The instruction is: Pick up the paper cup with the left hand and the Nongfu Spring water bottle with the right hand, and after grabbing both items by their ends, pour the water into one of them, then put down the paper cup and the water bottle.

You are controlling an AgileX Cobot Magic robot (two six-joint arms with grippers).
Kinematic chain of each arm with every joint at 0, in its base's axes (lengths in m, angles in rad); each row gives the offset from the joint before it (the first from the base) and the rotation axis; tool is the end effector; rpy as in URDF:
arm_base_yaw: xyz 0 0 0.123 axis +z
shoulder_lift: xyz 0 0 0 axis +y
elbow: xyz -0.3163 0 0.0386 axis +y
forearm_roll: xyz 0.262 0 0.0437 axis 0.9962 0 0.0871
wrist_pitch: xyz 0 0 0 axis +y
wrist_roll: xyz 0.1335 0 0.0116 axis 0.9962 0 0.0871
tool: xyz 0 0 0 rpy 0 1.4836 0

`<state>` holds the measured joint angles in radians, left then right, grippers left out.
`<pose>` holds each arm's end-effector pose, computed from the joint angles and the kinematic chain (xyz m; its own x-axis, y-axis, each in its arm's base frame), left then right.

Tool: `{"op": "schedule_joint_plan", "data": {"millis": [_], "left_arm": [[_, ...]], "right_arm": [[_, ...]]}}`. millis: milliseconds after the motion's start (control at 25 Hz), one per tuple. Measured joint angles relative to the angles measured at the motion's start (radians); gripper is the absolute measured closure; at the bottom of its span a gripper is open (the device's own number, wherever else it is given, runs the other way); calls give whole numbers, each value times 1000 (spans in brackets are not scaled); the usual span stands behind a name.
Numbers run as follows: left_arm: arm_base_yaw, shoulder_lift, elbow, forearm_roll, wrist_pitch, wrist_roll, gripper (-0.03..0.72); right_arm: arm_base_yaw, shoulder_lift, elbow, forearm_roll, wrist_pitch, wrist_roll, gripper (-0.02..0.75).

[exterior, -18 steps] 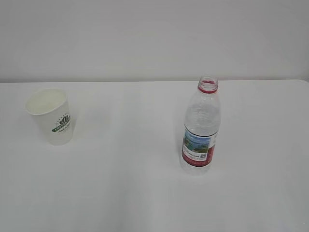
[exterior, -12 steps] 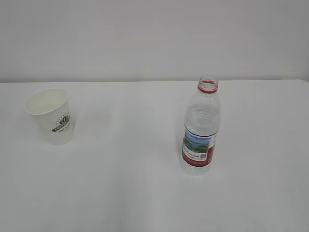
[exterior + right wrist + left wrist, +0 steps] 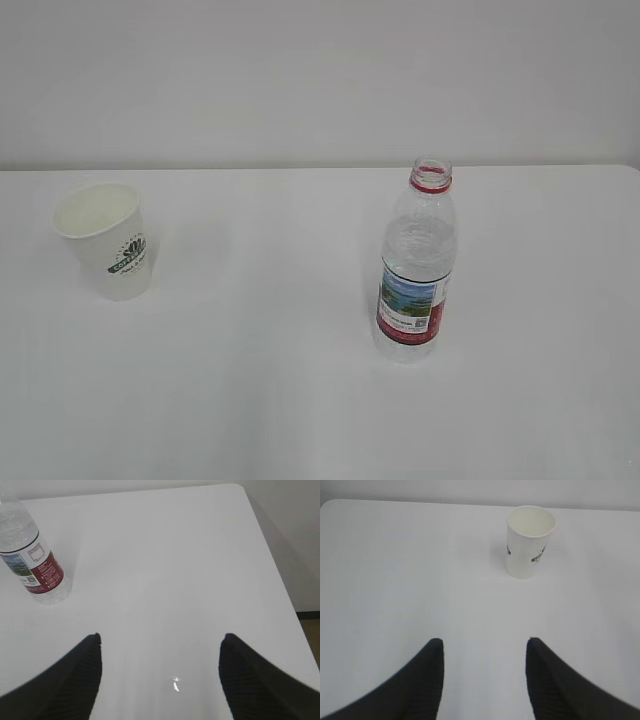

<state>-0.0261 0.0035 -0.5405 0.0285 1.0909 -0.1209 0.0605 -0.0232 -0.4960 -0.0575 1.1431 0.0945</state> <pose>0.0063 0.0032 0.2740 -0.4474 -0.0959 -0.8892 -0.0448 0.9954 -0.0847 0.0041 -0.0068 0.2538 -0.5097 0.0397 -0.8595 0.0205 0.9992 0.0340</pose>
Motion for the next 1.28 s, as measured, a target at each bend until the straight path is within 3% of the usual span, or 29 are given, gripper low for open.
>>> {"op": "schedule_joint_plan", "data": {"millis": [1280], "left_arm": [[0, 0, 0, 2, -2, 0, 300]], "right_arm": [[0, 0, 0, 0, 0, 0, 188]]}}
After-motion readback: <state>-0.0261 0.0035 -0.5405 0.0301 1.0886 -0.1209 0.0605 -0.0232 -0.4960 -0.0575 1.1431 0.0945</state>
